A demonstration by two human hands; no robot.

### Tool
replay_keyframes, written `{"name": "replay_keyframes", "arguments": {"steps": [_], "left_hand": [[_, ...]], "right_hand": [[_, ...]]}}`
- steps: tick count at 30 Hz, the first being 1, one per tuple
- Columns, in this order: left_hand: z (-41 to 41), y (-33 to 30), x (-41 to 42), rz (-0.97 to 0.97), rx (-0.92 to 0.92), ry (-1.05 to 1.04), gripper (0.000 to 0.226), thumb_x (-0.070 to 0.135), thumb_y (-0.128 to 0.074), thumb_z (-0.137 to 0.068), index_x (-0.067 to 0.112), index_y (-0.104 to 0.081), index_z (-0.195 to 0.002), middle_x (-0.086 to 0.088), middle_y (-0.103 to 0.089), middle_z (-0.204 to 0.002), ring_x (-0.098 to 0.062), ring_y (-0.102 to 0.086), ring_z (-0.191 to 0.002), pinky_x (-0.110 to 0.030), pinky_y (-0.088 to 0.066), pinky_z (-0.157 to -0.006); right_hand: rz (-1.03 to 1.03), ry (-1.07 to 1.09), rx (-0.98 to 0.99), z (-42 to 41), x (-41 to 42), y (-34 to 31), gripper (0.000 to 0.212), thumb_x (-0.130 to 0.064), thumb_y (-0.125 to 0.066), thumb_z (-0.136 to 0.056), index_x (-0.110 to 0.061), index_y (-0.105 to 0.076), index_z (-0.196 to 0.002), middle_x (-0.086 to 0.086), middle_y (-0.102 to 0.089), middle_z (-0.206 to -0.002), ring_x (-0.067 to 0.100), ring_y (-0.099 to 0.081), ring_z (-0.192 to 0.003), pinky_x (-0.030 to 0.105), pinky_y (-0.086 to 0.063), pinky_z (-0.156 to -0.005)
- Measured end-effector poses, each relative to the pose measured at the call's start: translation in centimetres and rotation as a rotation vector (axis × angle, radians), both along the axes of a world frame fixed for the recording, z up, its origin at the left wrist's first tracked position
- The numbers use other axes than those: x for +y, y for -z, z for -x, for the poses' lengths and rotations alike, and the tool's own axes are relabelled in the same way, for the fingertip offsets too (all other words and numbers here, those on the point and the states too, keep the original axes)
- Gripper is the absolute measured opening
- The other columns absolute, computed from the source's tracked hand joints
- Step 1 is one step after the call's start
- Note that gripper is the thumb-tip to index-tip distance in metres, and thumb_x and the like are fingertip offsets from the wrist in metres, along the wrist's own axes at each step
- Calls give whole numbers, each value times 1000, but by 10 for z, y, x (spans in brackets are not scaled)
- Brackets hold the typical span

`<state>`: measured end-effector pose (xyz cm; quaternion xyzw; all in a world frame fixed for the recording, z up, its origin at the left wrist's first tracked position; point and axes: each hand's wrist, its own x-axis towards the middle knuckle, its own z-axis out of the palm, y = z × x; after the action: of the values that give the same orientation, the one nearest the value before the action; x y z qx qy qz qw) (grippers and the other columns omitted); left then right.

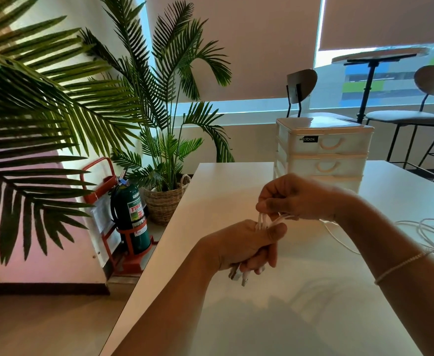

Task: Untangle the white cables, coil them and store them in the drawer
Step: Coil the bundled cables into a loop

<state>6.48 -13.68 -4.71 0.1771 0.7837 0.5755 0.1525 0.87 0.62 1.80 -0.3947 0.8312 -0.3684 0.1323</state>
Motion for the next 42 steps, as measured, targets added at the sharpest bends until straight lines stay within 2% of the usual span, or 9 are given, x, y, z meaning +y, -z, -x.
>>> {"name": "replay_keyframes", "arguments": {"steps": [5, 11, 17, 21, 25, 30, 36, 39, 42], "left_hand": [[3, 3, 0, -143, -19, 15, 56, 55, -36, -80, 16, -59, -47, 4, -40, -29, -7, -37, -28, -19, -46, -51], [8, 4, -12, -482, 11, 56, 62, 65, -43, -80, 15, -58, -46, 5, -36, -28, -9, -35, -28, -18, -43, -48], [16, 0, -31, -785, -81, 261, 65, 56, -37, -87, 10, -67, -53, 7, -50, -32, 0, -44, -26, -15, -46, -45], [20, 2, -32, -838, -114, 362, 64, 58, -39, -87, 9, -71, -61, 6, -57, -37, -1, -52, -32, -15, -49, -49], [19, 3, -36, -953, -171, 460, 66, 53, -39, -91, 0, -71, -68, -2, -63, -45, -8, -60, -40, -20, -52, -54], [15, 2, -34, -964, -183, 467, 67, 52, -37, -92, -2, -71, -69, -4, -64, -47, -9, -62, -43, -22, -54, -57], [13, 4, -21, -836, -221, 424, 67, 56, -34, -90, 8, -71, -62, 4, -61, -42, -2, -56, -35, -18, -53, -54], [10, 4, -18, -800, -226, 386, 66, 58, -35, -88, 11, -69, -56, 6, -56, -37, 0, -50, -30, -15, -49, -49], [7, 2, -15, -765, -234, 429, 67, 60, -34, -88, 12, -69, -57, 8, -56, -38, -2, -43, -26, -12, -47, -47]], "right_hand": [[-81, 68, 156, 1, 4, 0, 32, -41, -57, -83, -17, -56, -61, -3, -59, -55, 11, -55, -55, 32, -45, -67], [105, 201, 51, 7, 26, -3, 48, -57, -64, -48, -10, -57, -56, 0, -58, -47, 8, -50, -44, 28, -44, -61], [23, 433, 28, 45, 71, 14, 23, -4, -70, -73, -2, -56, -55, 1, -57, -42, 10, -50, -42, 24, -37, -56], [-79, 901, 278, 74, 96, 24, 22, -35, -72, -76, -15, -69, -65, 9, -64, -72, 22, -54, -73, 33, -46, -73], [-470, 1178, 232, 86, 108, 31, 48, -57, -59, -80, -20, -63, -111, 13, -58, -118, 32, -50, -111, 48, -33, -101], [-863, 781, 186, 63, 97, 19, 35, -43, -65, -81, -8, -62, -88, 1, -54, -80, 16, -53, -78, 24, -44, -70], [134, 319, 296, -13, 14, -20, 33, -36, -47, -91, -14, -65, -107, 3, -65, -107, 19, -59, -97, 33, -47, -88], [19, 262, 259, -23, -22, -9, 49, -49, -29, -94, -19, -67, -94, 4, -66, -97, 17, -59, -91, 31, -46, -82], [-15, 273, 147, -17, -27, 0, 56, -54, -31, -92, -19, -57, -56, -4, -57, -56, 7, -51, -53, 25, -39, -62]]}}
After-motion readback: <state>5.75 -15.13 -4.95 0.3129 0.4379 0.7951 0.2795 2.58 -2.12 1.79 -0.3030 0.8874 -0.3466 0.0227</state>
